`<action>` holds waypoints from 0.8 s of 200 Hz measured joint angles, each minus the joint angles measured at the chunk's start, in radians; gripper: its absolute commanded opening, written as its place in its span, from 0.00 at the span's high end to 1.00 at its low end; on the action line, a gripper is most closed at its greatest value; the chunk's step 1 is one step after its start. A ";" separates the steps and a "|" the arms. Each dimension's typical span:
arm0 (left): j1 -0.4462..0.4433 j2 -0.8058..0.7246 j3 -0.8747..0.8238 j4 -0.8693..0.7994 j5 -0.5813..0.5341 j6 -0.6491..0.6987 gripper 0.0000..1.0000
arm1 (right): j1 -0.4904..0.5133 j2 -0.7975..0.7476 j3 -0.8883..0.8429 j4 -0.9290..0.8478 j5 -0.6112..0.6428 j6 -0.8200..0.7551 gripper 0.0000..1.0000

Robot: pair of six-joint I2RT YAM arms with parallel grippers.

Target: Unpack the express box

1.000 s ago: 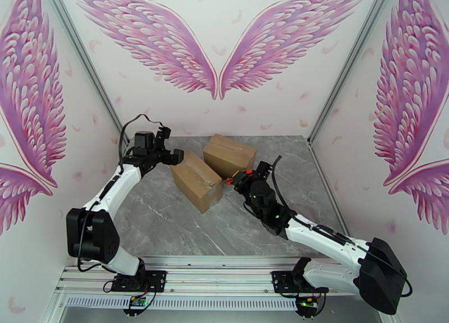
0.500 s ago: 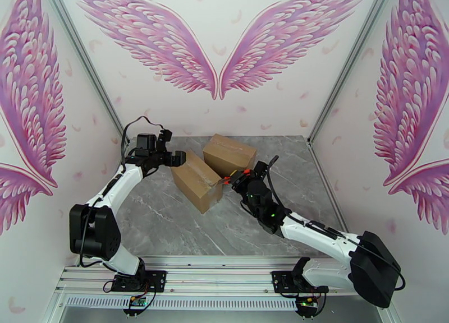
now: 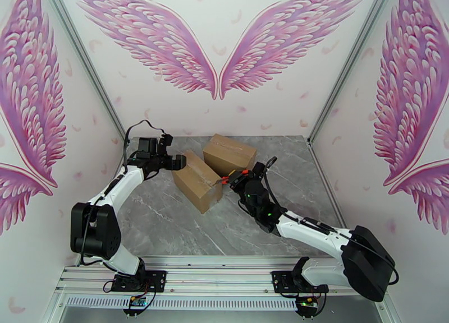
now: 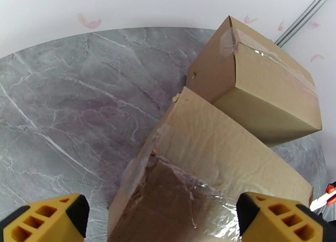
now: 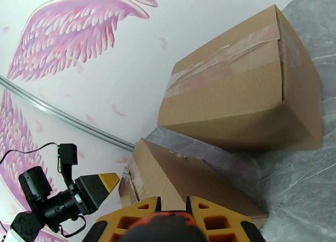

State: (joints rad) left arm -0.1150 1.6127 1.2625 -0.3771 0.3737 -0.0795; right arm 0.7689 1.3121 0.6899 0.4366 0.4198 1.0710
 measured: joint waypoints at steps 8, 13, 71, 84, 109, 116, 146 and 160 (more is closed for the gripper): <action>0.000 0.000 -0.003 0.000 0.000 0.000 0.02 | 0.000 0.003 -0.002 0.005 0.000 0.009 1.00; 0.000 0.000 -0.005 0.001 -0.001 -0.001 0.02 | 0.000 0.005 -0.003 0.008 0.000 0.012 1.00; 0.000 0.000 -0.042 0.011 0.007 -0.023 0.04 | 0.036 -0.001 -0.029 0.026 0.074 0.064 1.00; 0.000 -0.001 -0.055 0.024 0.013 -0.033 0.04 | 0.047 -0.011 -0.034 0.016 0.095 0.078 1.00; -0.001 -0.013 -0.095 0.049 0.035 -0.050 0.05 | 0.066 -0.033 -0.046 -0.008 0.133 0.106 1.00; -0.003 -0.020 -0.107 0.055 0.040 -0.055 0.05 | 0.068 -0.037 -0.049 -0.011 0.140 0.114 1.00; -0.012 -0.087 -0.183 0.088 0.064 -0.066 0.05 | 0.070 -0.042 -0.056 -0.021 0.165 0.136 1.00; -0.023 -0.124 -0.217 0.099 0.073 -0.067 0.05 | 0.070 -0.043 -0.056 -0.022 0.168 0.141 1.00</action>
State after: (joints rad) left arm -0.1383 1.4887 1.0451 -0.2783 0.4469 -0.1463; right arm 0.8387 1.2694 0.6338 0.4149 0.5880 1.2121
